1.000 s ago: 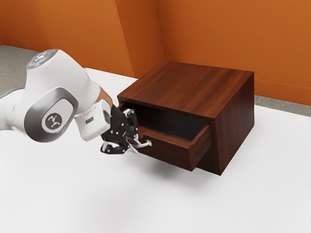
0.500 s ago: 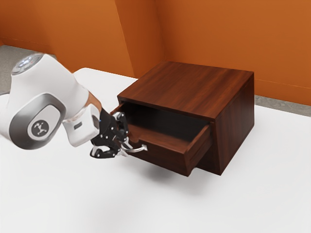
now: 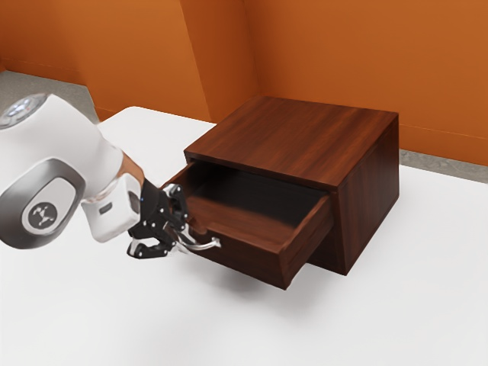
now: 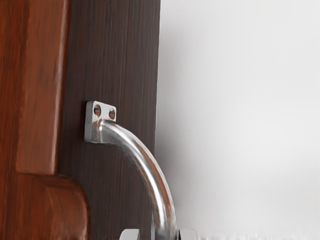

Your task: Pull the drawer handle with one arm to open the drawer

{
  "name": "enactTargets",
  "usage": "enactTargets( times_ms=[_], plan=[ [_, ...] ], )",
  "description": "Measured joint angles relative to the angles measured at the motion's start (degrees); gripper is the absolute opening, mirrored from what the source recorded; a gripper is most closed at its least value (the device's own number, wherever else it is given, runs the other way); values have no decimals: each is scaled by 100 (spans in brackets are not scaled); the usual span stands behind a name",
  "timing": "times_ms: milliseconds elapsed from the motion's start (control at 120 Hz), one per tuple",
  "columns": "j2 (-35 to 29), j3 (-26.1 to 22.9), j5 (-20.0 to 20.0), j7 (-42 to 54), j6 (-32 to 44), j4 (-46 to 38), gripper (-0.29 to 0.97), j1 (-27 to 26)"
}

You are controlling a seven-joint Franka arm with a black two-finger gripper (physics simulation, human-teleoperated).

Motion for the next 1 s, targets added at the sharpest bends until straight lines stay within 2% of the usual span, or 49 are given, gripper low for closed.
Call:
enactTargets(
  times_ms=[725,825,917,1000],
  plan=[
    [-511,-322,69,-168,-51,-361,2,117],
    [-820,-420,295,-187,-289,-199,20,116],
    [-722,-397,401,-203,-810,416,37,116],
    [-587,13,445,-211,-1517,920,47,115]
  ],
)
